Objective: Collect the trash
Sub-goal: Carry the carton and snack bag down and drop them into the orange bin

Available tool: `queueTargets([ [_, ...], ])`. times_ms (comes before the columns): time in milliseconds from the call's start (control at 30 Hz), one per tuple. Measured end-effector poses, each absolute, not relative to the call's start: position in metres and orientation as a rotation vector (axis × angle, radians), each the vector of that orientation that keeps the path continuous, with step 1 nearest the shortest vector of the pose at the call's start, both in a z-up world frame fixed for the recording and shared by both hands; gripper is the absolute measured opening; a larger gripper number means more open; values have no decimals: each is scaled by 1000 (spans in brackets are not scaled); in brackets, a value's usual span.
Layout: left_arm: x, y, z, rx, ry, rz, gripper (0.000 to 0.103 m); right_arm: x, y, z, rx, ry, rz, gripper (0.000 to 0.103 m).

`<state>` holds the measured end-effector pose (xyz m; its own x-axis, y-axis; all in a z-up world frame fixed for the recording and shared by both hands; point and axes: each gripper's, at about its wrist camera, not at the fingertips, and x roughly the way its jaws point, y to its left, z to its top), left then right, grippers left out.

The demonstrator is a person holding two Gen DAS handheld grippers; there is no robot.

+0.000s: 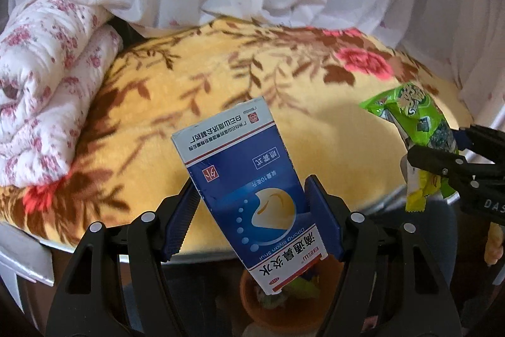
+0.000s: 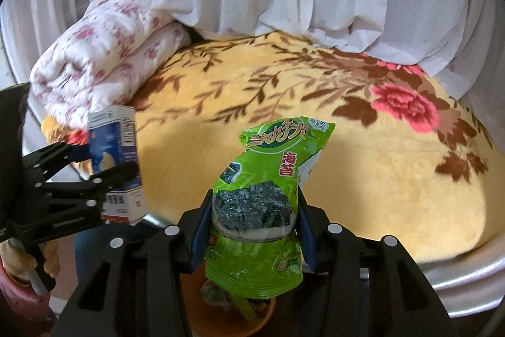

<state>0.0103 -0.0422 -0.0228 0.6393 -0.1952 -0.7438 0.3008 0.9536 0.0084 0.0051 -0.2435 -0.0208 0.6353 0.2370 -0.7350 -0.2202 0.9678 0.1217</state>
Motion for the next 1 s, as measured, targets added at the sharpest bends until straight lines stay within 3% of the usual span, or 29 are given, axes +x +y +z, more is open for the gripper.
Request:
queueTargets([
  [633, -43, -40, -139, 244, 1132, -382, 67, -50, -223, -114, -21, 1053, 346, 47],
  [1000, -31, -45, -227, 209, 1393, -397, 67, -41, -203, -190, -30, 1257, 375, 47],
])
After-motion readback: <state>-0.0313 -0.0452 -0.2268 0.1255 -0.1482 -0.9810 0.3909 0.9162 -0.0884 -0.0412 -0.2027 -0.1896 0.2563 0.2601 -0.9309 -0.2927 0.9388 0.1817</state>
